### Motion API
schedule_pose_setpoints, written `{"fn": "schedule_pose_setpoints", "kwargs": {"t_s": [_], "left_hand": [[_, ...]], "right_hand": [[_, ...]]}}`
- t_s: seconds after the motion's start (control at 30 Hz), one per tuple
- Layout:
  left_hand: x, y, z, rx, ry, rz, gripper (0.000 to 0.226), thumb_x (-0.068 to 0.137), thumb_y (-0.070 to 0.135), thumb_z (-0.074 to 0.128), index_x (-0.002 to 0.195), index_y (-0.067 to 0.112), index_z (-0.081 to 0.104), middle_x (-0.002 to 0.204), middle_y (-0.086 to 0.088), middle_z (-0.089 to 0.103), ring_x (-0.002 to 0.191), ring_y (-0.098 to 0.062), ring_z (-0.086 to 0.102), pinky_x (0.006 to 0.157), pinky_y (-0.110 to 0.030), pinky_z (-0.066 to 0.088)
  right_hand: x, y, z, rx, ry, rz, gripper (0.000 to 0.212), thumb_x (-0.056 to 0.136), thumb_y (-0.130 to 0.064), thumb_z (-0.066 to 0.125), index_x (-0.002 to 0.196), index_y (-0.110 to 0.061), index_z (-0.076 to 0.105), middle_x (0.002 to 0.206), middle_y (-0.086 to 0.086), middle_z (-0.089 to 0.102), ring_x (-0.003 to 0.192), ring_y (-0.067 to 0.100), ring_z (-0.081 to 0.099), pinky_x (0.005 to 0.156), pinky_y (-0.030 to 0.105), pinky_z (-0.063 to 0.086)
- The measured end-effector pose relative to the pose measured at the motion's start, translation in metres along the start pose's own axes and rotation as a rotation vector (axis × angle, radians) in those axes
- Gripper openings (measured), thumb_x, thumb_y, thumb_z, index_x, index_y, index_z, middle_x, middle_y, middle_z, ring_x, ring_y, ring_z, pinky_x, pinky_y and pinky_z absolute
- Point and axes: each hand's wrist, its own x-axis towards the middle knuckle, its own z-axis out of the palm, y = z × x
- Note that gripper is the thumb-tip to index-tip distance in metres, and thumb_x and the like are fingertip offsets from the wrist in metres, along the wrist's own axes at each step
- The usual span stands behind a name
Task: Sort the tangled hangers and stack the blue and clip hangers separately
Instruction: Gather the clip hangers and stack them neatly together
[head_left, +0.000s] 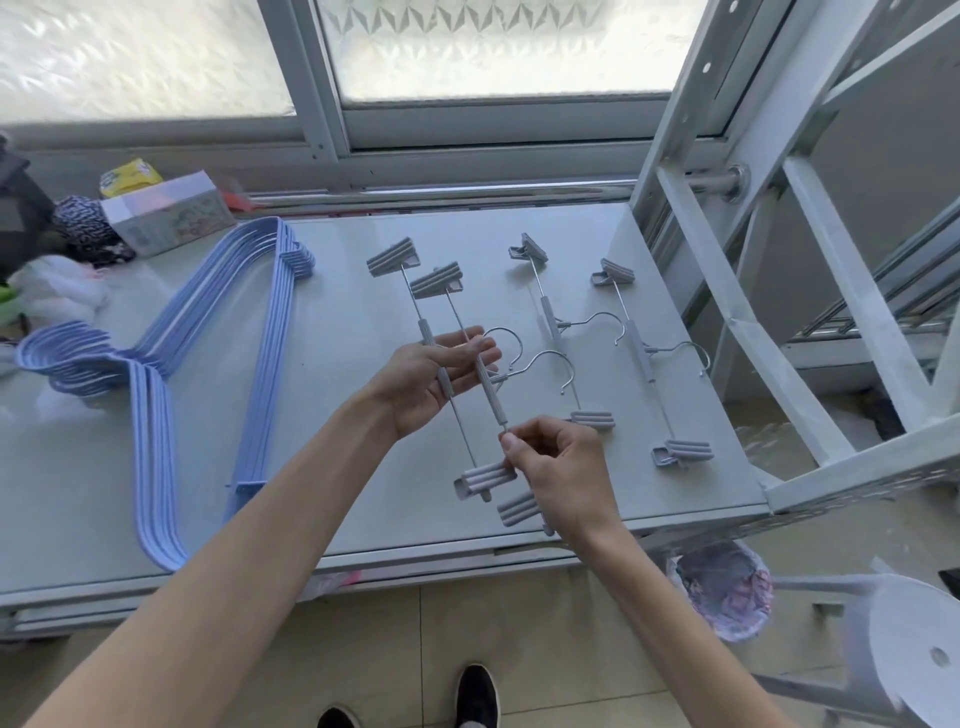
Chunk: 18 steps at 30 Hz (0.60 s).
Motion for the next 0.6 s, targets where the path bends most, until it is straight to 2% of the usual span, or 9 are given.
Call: {"fn": "schedule_pose_setpoints", "kwargs": {"t_s": [0.1, 0.27, 0.4, 0.5, 0.6], "left_hand": [[0.000, -0.001, -0.001, 0.027, 0.000, -0.002, 0.029, 0.089, 0.002, 0.061, 0.117, -0.006, 0.059, 0.106, -0.016, 0.071, 0.097, -0.023, 0.071, 0.076, -0.028, 0.059], [0.002, 0.000, -0.003, 0.011, -0.023, -0.014, 0.020, 0.091, 0.000, 0.058, 0.111, -0.004, 0.061, 0.101, -0.016, 0.073, 0.095, -0.024, 0.072, 0.076, -0.032, 0.060], [0.002, -0.002, -0.003, -0.002, -0.006, -0.020, 0.019, 0.090, -0.001, 0.058, 0.108, -0.003, 0.062, 0.099, -0.015, 0.073, 0.092, -0.024, 0.072, 0.072, -0.032, 0.060], [0.002, -0.002, -0.004, -0.017, 0.006, -0.019, 0.020, 0.090, -0.002, 0.058, 0.109, -0.004, 0.062, 0.099, -0.016, 0.073, 0.092, -0.024, 0.072, 0.072, -0.033, 0.060], [0.002, -0.001, -0.006, -0.018, 0.025, -0.028, 0.019, 0.089, -0.002, 0.060, 0.107, -0.003, 0.063, 0.098, -0.016, 0.073, 0.091, -0.024, 0.073, 0.069, -0.031, 0.059]], "right_hand": [[-0.002, 0.000, 0.002, -0.042, -0.015, -0.019, 0.019, 0.087, -0.010, 0.068, 0.068, -0.012, 0.070, 0.056, -0.003, 0.063, 0.053, 0.003, 0.054, 0.054, 0.014, 0.043], [-0.003, 0.002, 0.006, -0.152, -0.010, 0.004, 0.013, 0.086, -0.018, 0.069, 0.074, -0.015, 0.070, 0.058, -0.008, 0.061, 0.055, 0.001, 0.055, 0.056, 0.015, 0.043], [-0.003, 0.004, 0.004, -0.132, -0.008, 0.036, 0.013, 0.086, -0.021, 0.070, 0.074, -0.017, 0.071, 0.056, -0.011, 0.061, 0.054, 0.000, 0.054, 0.056, 0.014, 0.042], [-0.004, 0.001, -0.001, -0.110, -0.025, 0.062, 0.016, 0.086, -0.031, 0.070, 0.076, -0.018, 0.071, 0.061, -0.011, 0.064, 0.057, -0.001, 0.055, 0.058, 0.014, 0.044], [-0.004, 0.001, -0.012, -0.109, 0.033, 0.080, 0.029, 0.087, -0.036, 0.061, 0.073, -0.013, 0.071, 0.066, 0.001, 0.067, 0.060, 0.003, 0.056, 0.063, 0.026, 0.046]]}}
